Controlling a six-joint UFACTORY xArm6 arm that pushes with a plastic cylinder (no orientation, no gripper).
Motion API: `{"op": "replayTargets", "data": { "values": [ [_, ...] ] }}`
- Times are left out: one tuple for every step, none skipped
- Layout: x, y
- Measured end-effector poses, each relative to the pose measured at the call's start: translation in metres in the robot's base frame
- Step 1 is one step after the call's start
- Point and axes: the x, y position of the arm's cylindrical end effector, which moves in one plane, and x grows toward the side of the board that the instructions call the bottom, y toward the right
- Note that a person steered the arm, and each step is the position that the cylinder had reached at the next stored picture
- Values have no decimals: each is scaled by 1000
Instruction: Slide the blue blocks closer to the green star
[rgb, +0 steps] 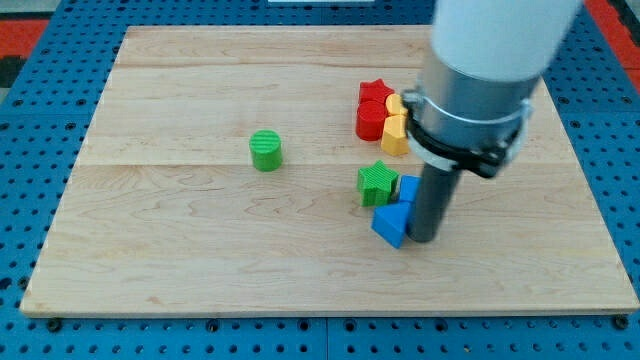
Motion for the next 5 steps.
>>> {"op": "replayTargets", "data": {
  "values": [
    [15, 13],
    [41, 11],
    [29, -35],
    [7, -40],
    [31, -83]
  ]
}}
